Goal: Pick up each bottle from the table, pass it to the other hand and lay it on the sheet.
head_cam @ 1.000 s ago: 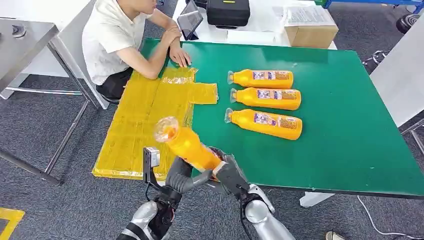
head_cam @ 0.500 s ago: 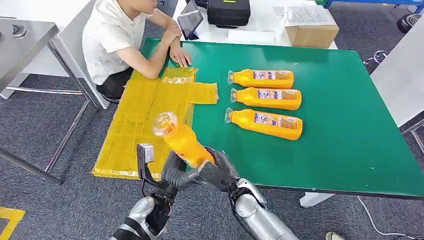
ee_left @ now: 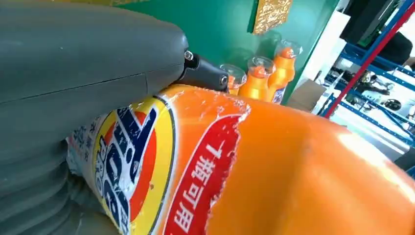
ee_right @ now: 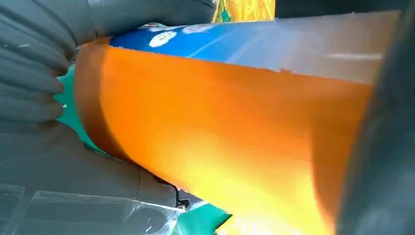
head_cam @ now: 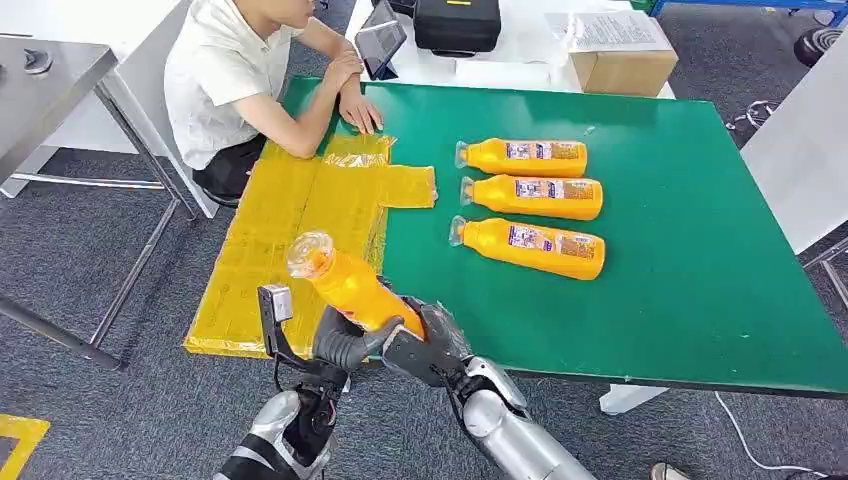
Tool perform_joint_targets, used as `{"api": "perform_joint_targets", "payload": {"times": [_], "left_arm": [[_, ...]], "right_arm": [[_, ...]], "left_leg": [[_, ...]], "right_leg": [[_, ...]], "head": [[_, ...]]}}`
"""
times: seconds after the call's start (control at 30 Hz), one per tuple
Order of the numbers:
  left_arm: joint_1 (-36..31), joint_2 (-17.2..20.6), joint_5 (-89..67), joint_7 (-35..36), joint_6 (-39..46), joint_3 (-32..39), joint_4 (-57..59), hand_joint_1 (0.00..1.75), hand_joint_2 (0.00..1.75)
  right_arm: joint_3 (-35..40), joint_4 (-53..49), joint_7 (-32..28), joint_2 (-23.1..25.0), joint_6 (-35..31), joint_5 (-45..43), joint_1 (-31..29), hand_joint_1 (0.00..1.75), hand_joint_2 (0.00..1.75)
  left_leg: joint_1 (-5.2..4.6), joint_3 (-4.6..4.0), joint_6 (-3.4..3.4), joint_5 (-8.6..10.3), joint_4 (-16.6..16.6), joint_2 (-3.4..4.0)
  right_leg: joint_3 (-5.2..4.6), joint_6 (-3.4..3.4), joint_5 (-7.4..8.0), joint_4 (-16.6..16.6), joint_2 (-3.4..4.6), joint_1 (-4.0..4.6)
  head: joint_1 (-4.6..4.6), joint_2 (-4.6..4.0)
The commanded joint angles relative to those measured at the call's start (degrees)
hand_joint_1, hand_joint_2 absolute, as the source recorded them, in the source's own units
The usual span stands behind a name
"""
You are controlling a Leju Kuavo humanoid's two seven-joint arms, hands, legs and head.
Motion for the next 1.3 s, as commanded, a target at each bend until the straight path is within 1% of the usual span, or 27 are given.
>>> {"api": "perform_joint_targets", "payload": {"times": [0.03, 0.07, 0.1, 0.2, 0.23, 0.3, 0.37, 0.4, 0.43, 0.47, 0.5, 0.53, 0.57, 0.6, 0.63, 0.67, 0.7, 0.73, 0.8, 0.9, 1.03, 1.07, 1.13, 1.17, 1.2, 1.27, 1.3], "left_arm": [[-3.64, -1.04, 0.47, -0.27, -0.07, 1.39, 0.36, 1.75, 1.75], [-3.64, -1.04, 0.47, -0.27, -0.07, 1.39, 0.36, 1.75, 1.75], [-3.6, -0.93, 0.33, -0.49, -0.32, 1.24, -0.29, 1.75, 1.75], [-3.3, -0.65, 0.52, -0.56, -0.3, 1.49, -1.52, 1.75, 1.75], [-3.23, -0.5, 0.69, -0.72, -0.22, 1.8, -1.92, 1.75, 1.75], [-2.96, -0.2, 0.92, -2.23, 1.66, 3.72, -2.8, 1.75, 1.75], [-2.85, 0.59, 0.0, -3.5, 5.7, 6.18, -3.9, 1.75, 1.75], [-3.11, 1.04, -2.07, -4.96, 8.69, 7.15, -4.34, 1.75, 1.75], [-3.37, 1.62, -4.43, -6.17, 11.25, 8.39, -4.99, 1.75, 1.75], [-3.48, 1.87, -5.83, -6.63, 12.31, 9.04, -5.53, 1.75, 1.75], [-3.48, 1.87, -5.83, -6.63, 12.31, 9.04, -5.53, 1.75, 1.75], [-3.75, 2.33, -5.92, -6.22, 12.34, 9.58, -5.95, 1.75, 1.75], [-3.57, 2.15, -7.55, -6.77, 13.67, 10.73, -6.88, 1.75, 1.75], [-3.56, 2.5, -8.6, -6.93, 14.36, 11.79, -8.03, 1.75, 1.75], [-3.65, 2.94, -9.94, -6.94, 15.34, 12.58, -9.11, 1.75, 1.75], [-4.09, 3.52, -11.76, -6.64, 16.46, 12.99, -9.61, 1.75, 1.75], [-4.67, 4.16, -13.68, -6.08, 17.61, 12.8, -9.35, 1.75, 1.75], [-7.36, 6.54, -21.9, -4.59, 22.52, 10.51, -5.96, 1.75, 1.75], [-8.02, 6.79, -23.12, -4.39, 23.01, 10.38, -5.04, 1.75, 1.75], [-8.02, 6.79, -23.12, -4.39, 23.01, 10.38, -5.04, 1.75, 1.75], [-8.02, 6.79, -23.12, -4.39, 23.01, 10.38, -5.04, 1.75, 1.75], [-9.29, 7.09, -25.22, -4.58, 23.91, 9.72, -2.48, 1.75, 1.75], [-12.85, 9.26, -35.74, -3.76, 28.48, 7.09, 3.44, 1.75, 1.75], [-15.37, 11.2, -42.26, -1.6, 30.12, 5.07, 8.05, 1.75, 1.75], [-17.42, 12.52, -48.01, 0.46, 31.13, 3.75, 12.13, 1.75, 1.75], [-21.91, 15.58, -61.51, 5.1, 30.88, -1.01, 21.24, 1.75, 1.75], [-22.03, 16.64, -64.63, 7.74, 30.04, -2.46, 21.06, 1.75, 1.75]], "right_arm": [[3.32, 3.3, -1.69, -0.37, -0.39, 0.38, 0.35, 0.0, 1.75], [3.32, 3.3, -1.69, -0.37, -0.39, 0.38, 0.35, 0.0, 1.75], [2.85, 2.25, -3.0, -0.29, -2.0, 0.22, 0.96, 0.0, 1.75], [2.32, 0.56, -4.19, -0.48, -3.37, -0.07, 1.77, 0.0, 1.75], [2.0, -0.34, -5.11, -0.64, -4.14, -0.15, 2.31, 0.0, 1.75], [0.77, -2.99, -7.6, -0.94, -7.52, -0.1, 4.43, 0.0, 1.75], [0.05, -6.89, -8.97, -1.66, -15.12, 3.39, 7.78, 0.0, 1.75], [-0.99, -8.13, -9.03, -1.62, -22.39, 6.67, 9.45, 0.0, 1.75], [-3.92, -10.18, -8.99, -1.38, -28.33, 12.18, 11.66, 0.0, 1.75], [-8.82, -12.11, -10.17, 0.26, -28.33, 17.26, 14.08, 0.0, 1.75], [-8.82, -12.11, -10.17, 0.26, -28.33, 17.26, 14.08, 0.0, 1.75], [-9.31, -12.49, -10.74, 0.26, -28.33, 17.63, 14.97, 0.0, 1.75], [-18.31, -16.21, -14.59, 3.93, -28.33, 23.64, 18.14, 0.0, 1.75], [-25.69, -21.37, -18.38, 7.56, -28.33, 28.21, 20.83, 0.0, 1.75], [-27.96, -27.26, -18.38, 8.75, -28.33, 29.79, 22.93, 0.0, 1.75], [-29.89, -32.8, -18.38, 9.58, -28.33, 31.22, 24.41, 0.0, 1.75], [-31.23, -36.3, -18.38, 10.13, -28.33, 32.16, 25.13, 0.0, 1.75], [-34.57, -44.93, -18.38, 11.42, -28.33, 33.4, 25.94, 0.0, 1.75], [-35.2, -46.36, -18.38, 11.57, -28.33, 33.93, 26.02, 0.0, 1.75], [-35.2, -46.36, -18.38, 11.57, -28.33, 33.93, 26.02, 0.0, 1.75], [-35.2, -46.36, -18.38, 11.57, -28.33, 33.93, 26.02, 0.0, 1.75], [-36.56, -48.69, -18.38, 11.99, -28.33, 34.39, 25.72, 0.0, 1.75], [-39.46, -52.49, -18.38, 12.26, -28.33, 30.32, 25.33, 0.0, 1.75], [-40.74, -54.39, -18.38, 12.26, -28.33, 29.6, 24.85, 0.0, 1.75], [-40.9, -54.04, -18.38, 12.26, -28.33, 27.67, 24.54, 0.0, 1.75], [-39.94, -52.05, -18.38, 12.26, -28.33, 24.87, 23.99, 0.0, 1.75], [-39.27, -50.85, -18.38, 12.26, -28.33, 24.5, 23.85, 0.0, 1.75]], "left_leg": [[0.06, 0.09, -0.06, -0.02, -0.01, -0.14], [0.1, 0.21, -0.11, -0.07, 0.0, -0.21], [0.05, 0.09, -0.07, -0.02, -0.01, -0.15], [0.05, 0.07, -0.07, -0.03, 0.01, -0.14], [0.08, 0.18, -0.12, -0.08, 0.03, -0.19], [0.06, 0.1, -0.08, -0.04, -0.01, -0.13], [0.11, 0.24, -0.13, -0.11, 0.01, -0.16], [0.08, 0.17, -0.11, -0.06, -0.03, -0.19], [0.11, 0.22, -0.14, -0.1, 0.0, -0.21], [0.09, 0.17, -0.11, -0.05, -0.05, -0.18], [0.11, 0.29, -0.14, -0.11, -0.06, -0.15], [0.07, 0.14, -0.12, -0.06, -0.04, -0.16], [0.08, 0.17, -0.13, -0.07, -0.03, -0.19], [0.1, 0.27, -0.17, -0.11, -0.03, -0.24], [0.07, -0.01, -0.1, -0.04, 0.01, -0.15], [0.09, 0.11, -0.14, -0.1, 0.03, -0.19], [0.06, -0.09, -0.1, -0.05, 0.07, -0.12], [0.08, -0.06, -0.12, -0.09, 0.1, -0.06], [0.05, -0.24, -0.14, -0.04, 0.17, -0.21], [0.08, -0.07, -0.11, -0.01, 0.05, -0.46], [0.06, -0.02, -0.11, 0.04, -0.02, -0.33], [0.03, -0.03, -0.1, 0.05, -0.03, -0.3], [0.05, 0.0, -0.12, 0.03, -0.02, -0.33], [0.01, -0.09, -0.1, 0.09, -0.01, -0.47], [0.03, 0.02, -0.15, 0.05, 0.01, -0.55], [-0.01, -0.06, -0.08, 0.14, -0.06, -0.45], [0.04, 0.1, -0.14, 0.12, -0.07, -0.53]], "right_leg": [[0.14, -0.06, -0.05, -0.04, -0.12, 0.06], [0.29, -0.11, -0.11, -0.04, -0.17, 0.09], [0.14, -0.07, -0.06, -0.03, -0.12, 0.05], [0.12, -0.07, -0.06, -0.01, -0.13, 0.05], [0.24, -0.12, -0.13, 0.01, -0.16, 0.08], [0.14, -0.09, -0.08, -0.01, -0.1, 0.05], [0.29, -0.14, -0.15, -0.01, -0.13, 0.1], [0.23, -0.12, -0.12, -0.02, -0.17, 0.08], [0.29, -0.14, -0.16, -0.02, -0.18, 0.11], [0.24, -0.11, -0.1, -0.06, -0.16, 0.08], [0.34, -0.15, -0.15, -0.07, -0.12, 0.1], [0.18, -0.12, -0.11, -0.02, -0.14, 0.07], [0.22, -0.13, -0.14, -0.01, -0.17, 0.08], [0.32, -0.17, -0.19, 0.01, -0.19, 0.1], [0.03, -0.1, -0.09, 0.04, -0.11, 0.06], [0.15, -0.15, -0.16, 0.07, -0.13, 0.08], [-0.07, -0.11, -0.11, 0.13, -0.08, 0.05], [-0.05, -0.13, -0.12, 0.15, -0.02, 0.07], [-0.22, -0.15, -0.15, 0.3, -0.17, 0.04], [0.02, -0.13, -0.12, 0.09, -0.35, 0.06], [0.08, -0.11, -0.08, 0.0, -0.25, 0.03], [0.05, -0.09, -0.07, 0.01, -0.23, 0.01], [0.1, -0.1, -0.08, 0.0, -0.26, 0.03], [0.03, -0.09, -0.08, 0.06, -0.39, 0.0], [0.15, -0.14, -0.15, 0.07, -0.47, 0.02], [0.02, -0.07, -0.03, -0.02, -0.38, -0.02], [0.21, -0.14, -0.08, -0.03, -0.45, 0.03]], "head": [[0.0, 0.0], [0.0, 0.0], [0.0, 0.0], [0.0, 0.0], [0.02, 0.0], [0.02, 0.0], [0.02, 0.0], [0.0, 0.0], [0.04, 0.0], [0.02, 0.0], [0.02, 0.0], [0.02, 0.0], [0.02, 0.0], [0.0, 0.0], [0.0, 0.0], [0.02, 0.0], [0.02, 0.0], [0.04, 0.0], [0.0, 0.0], [0.02, 0.0], [0.04, 0.0], [0.02, 0.0], [0.04, 0.0], [0.02, 0.0], [0.02, 0.0], [0.02, 0.0], [0.07, 0.0]]}}
